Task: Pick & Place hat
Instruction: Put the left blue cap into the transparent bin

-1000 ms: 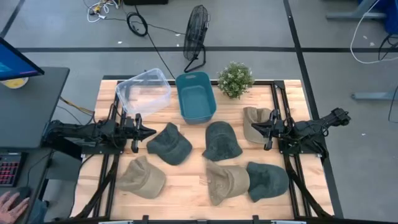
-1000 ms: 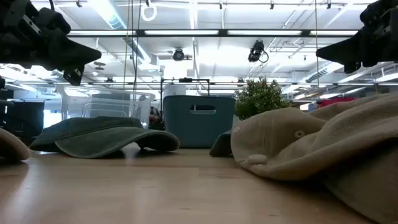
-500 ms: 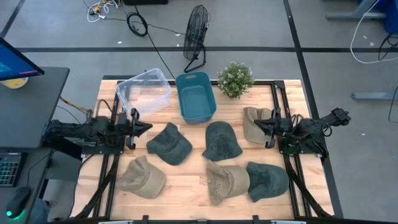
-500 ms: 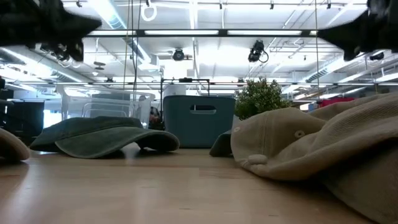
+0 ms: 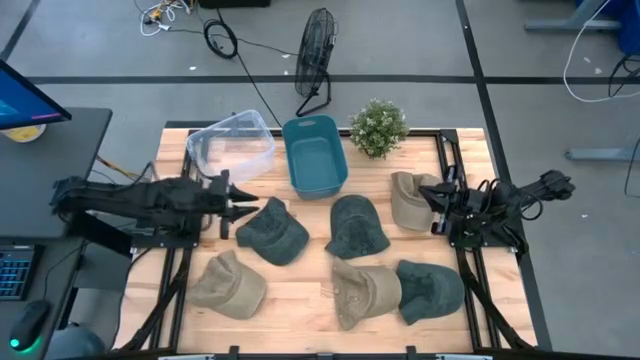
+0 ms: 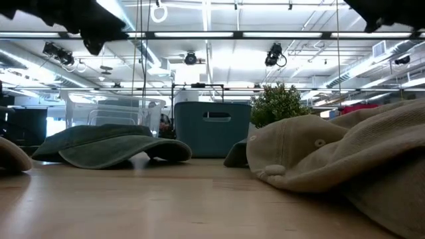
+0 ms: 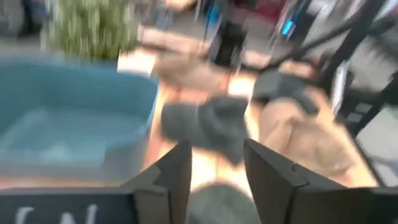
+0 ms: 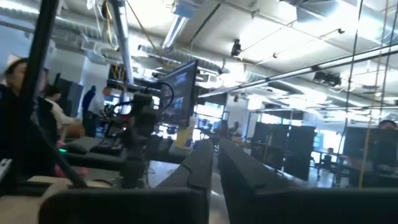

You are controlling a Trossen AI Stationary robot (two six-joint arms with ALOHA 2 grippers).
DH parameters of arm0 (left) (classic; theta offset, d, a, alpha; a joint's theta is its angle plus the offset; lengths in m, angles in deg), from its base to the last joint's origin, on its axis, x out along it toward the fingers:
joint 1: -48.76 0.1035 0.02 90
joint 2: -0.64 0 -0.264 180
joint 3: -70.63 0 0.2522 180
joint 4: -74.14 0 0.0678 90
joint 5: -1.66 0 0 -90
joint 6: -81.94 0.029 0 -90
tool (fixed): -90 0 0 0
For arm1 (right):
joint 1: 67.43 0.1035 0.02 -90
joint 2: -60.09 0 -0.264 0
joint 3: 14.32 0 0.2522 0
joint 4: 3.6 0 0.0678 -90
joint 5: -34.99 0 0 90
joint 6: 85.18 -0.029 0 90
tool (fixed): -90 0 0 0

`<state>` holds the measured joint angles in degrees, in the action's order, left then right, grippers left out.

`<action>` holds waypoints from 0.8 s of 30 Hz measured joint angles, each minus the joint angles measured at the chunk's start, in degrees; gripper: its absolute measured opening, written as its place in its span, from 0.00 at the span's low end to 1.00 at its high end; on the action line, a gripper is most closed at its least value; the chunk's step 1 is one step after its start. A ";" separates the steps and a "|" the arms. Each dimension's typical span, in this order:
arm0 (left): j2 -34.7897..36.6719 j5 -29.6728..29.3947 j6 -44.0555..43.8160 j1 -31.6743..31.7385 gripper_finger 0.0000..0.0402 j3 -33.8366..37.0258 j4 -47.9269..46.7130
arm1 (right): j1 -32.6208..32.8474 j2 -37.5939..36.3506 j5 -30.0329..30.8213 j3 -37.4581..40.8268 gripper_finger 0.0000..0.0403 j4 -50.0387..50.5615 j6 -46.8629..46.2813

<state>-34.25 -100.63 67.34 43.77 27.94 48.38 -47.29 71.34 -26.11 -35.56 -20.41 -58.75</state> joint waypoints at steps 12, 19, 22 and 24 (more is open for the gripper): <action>-26.32 3.97 -17.83 -0.01 0.44 -8.28 -9.28 | -4.37 24.25 4.30 -20.79 0.40 20.88 -11.04; -35.20 4.69 -23.79 -0.40 0.44 -8.28 -9.30 | -5.38 34.44 4.64 -21.71 0.46 22.27 -15.68; -37.27 4.75 -23.86 -1.59 0.44 -8.28 -8.58 | -5.46 37.15 4.64 -21.71 0.46 22.23 -16.92; -38.55 4.79 -24.77 -2.65 0.44 -8.28 -7.86 | -5.48 38.39 4.64 -21.74 0.46 22.21 -18.29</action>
<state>-72.81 -95.84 42.58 41.12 19.66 40.52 -52.77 109.72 -21.46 -57.29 1.80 -77.04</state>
